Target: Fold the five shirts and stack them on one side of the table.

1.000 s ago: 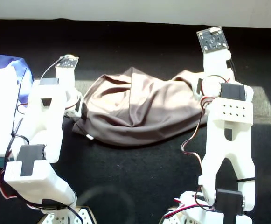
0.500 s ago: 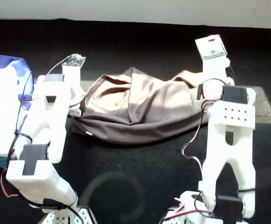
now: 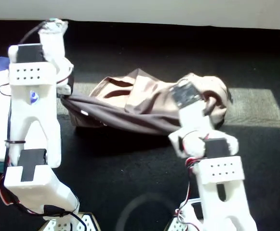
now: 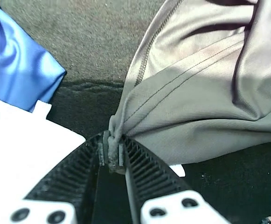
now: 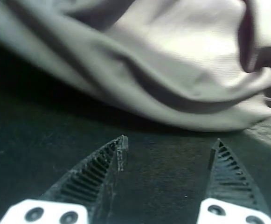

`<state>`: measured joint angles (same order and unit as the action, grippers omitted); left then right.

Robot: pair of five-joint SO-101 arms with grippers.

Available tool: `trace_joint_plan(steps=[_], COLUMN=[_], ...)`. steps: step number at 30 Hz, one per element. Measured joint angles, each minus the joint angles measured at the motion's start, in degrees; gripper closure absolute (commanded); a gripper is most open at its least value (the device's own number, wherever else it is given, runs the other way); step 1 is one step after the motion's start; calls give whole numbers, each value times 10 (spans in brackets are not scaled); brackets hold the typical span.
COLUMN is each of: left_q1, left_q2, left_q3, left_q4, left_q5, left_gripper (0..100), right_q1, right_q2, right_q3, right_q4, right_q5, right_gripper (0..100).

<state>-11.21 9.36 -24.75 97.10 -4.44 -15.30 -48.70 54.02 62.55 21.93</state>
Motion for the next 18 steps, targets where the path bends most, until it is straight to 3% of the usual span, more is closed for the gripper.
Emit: trace_joint_plan(steps=[3,8,16,18], left_q1=[2,2,2,2], left_q2=[0,0,0,0], left_q3=[-10,-10,-10,-10], left_q4=[6,7,15,20], left_q5=[-1,-1,-1,-1], left_gripper=[992,992,992,992], right_q1=[-54,-66,-40,-20], right_q2=[0,48,262,309], right_q3=[85,147,85,41], right_q4=[-86,-240,-357,-360], right_q5=[0,0,-2,-2], right_gripper=[721,719,722,778])
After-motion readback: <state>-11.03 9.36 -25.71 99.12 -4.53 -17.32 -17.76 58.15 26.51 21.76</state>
